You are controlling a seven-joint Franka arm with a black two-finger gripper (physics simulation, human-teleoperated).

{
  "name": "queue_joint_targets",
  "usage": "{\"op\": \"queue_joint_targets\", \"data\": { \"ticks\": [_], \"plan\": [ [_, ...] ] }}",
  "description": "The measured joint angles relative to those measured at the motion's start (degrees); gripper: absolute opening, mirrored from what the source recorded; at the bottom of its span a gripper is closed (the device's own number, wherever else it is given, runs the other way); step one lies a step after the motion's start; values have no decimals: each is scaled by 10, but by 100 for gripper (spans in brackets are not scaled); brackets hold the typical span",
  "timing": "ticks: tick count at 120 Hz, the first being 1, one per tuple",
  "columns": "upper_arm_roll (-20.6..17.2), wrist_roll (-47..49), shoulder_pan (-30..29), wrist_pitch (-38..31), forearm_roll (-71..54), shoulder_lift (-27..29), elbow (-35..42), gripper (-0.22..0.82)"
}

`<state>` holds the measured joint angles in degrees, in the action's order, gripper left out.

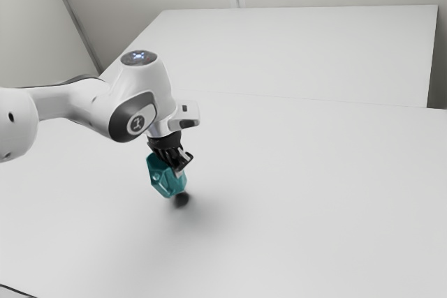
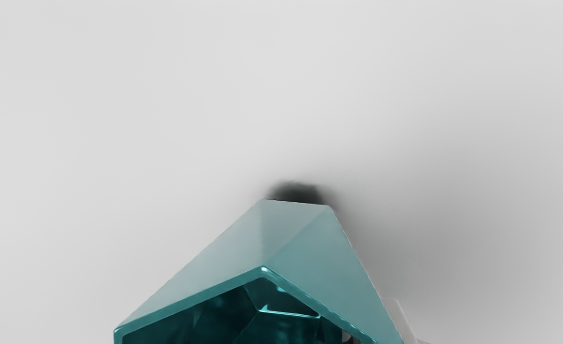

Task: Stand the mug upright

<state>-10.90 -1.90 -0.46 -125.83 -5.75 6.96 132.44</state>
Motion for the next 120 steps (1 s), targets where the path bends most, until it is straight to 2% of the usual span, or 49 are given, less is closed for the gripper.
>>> {"op": "queue_joint_targets", "data": {
  "ticks": [48,120],
  "plan": [
    [0,64,-5,-49,-26,-26,11,-17],
    [0,109,-5,-61,-27,-57,13,-17]
  ]
}}
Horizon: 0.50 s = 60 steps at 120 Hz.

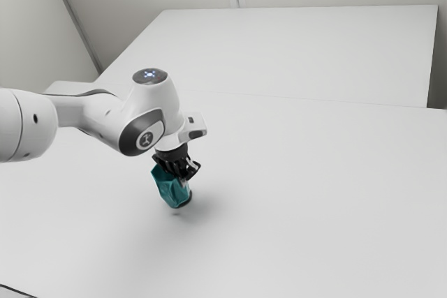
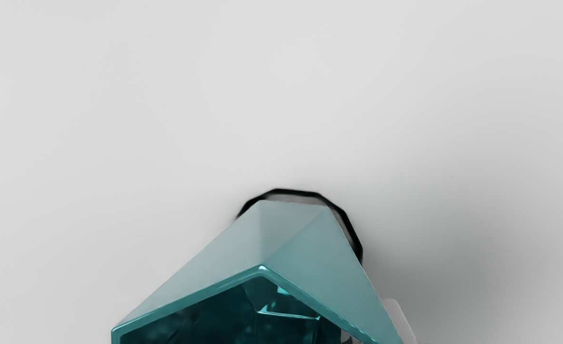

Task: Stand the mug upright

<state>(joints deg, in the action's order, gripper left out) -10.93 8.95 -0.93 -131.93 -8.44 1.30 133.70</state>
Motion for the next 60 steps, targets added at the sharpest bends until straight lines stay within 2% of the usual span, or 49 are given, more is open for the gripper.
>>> {"op": "queue_joint_targets", "data": {
  "ticks": [17,41,60],
  "plan": [
    [0,4,0,0,3,1,0,-6],
    [0,8,0,0,9,18,2,29],
    [-1,10,6,2,11,47,6,44]
  ]
}}
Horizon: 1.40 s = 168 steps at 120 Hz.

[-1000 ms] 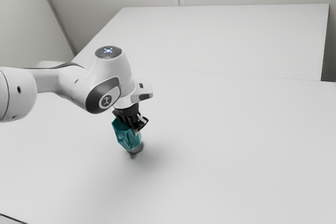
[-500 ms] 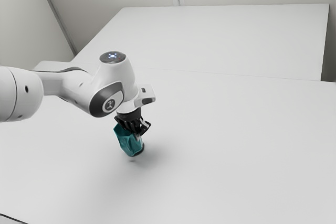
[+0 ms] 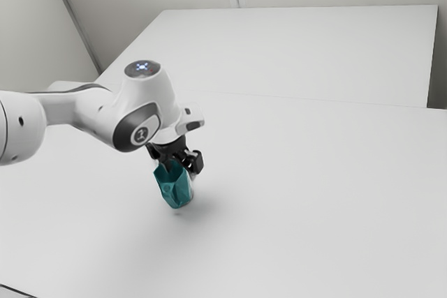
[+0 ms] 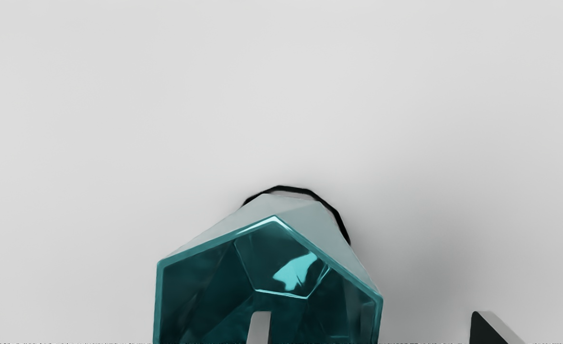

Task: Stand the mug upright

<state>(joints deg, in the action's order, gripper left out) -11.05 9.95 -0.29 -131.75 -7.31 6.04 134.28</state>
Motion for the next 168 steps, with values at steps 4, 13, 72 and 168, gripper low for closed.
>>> {"op": "queue_joint_targets", "data": {
  "ticks": [4,13,72,168],
  "plan": [
    [0,0,0,1,0,7,0,46],
    [-2,0,1,7,3,17,-2,50],
    [-3,0,-9,208,54,-12,-186,58],
    [2,-1,-32,453,49,-55,-433,58]
  ]
}}
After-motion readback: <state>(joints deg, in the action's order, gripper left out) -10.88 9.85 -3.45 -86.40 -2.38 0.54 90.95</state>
